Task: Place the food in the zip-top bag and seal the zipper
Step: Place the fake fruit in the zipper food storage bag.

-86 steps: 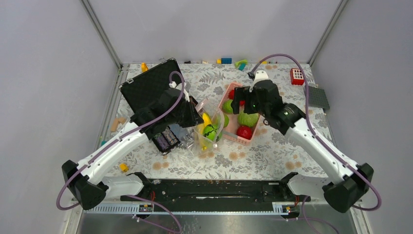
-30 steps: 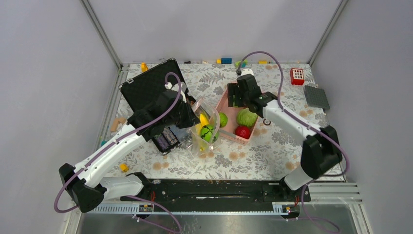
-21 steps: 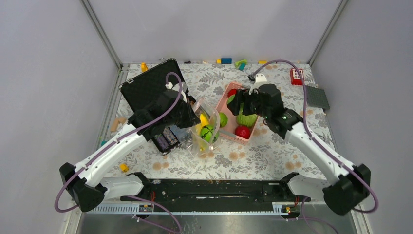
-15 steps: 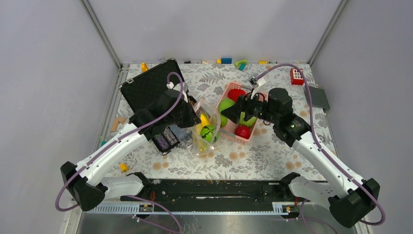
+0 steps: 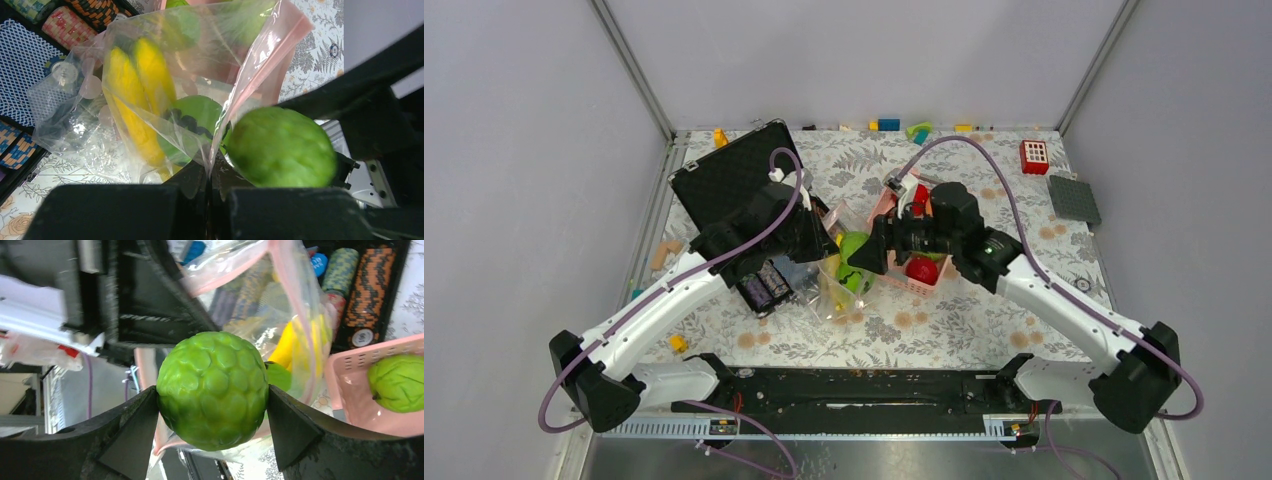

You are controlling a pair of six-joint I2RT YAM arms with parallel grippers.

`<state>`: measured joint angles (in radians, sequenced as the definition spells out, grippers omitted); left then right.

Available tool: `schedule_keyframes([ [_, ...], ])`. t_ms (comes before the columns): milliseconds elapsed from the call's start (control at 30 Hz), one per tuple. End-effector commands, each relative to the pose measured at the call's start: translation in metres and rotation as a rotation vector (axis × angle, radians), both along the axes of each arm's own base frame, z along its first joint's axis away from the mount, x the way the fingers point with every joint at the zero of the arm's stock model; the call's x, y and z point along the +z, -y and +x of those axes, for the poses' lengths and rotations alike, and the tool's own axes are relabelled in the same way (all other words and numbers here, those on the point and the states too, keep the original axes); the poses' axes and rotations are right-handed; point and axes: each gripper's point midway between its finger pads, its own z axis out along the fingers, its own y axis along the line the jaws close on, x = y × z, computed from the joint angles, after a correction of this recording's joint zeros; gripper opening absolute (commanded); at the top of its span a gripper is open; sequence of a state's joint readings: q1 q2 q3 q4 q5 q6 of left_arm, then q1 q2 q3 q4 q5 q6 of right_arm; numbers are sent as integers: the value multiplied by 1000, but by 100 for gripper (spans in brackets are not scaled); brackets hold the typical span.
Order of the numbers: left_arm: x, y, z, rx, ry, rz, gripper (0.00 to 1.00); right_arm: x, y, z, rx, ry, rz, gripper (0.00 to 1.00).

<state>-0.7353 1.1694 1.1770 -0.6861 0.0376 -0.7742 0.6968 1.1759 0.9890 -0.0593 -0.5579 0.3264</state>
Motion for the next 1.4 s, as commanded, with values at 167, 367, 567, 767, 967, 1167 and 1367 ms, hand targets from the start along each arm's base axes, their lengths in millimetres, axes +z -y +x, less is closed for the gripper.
schedule_keyframes([
  [167,39,16,5,-64,94,-87,0,-36,5,46,-252,-9,-263,46],
  [367,43,21,7,-78,100,-96,0,-55,47,70,-516,6,-513,58],
  [567,56,22,8,-89,127,-111,0,-46,83,77,-685,54,-656,85],
  [767,65,25,6,-103,136,-134,0,-14,105,71,-737,117,-631,100],
  [967,69,34,0,-151,126,-177,0,11,99,59,-652,167,-531,100],
  [1167,56,28,3,-108,106,-148,0,34,64,24,-401,208,-300,100],
  [1367,57,18,3,-74,123,-134,0,44,82,31,-521,203,-232,100],
])
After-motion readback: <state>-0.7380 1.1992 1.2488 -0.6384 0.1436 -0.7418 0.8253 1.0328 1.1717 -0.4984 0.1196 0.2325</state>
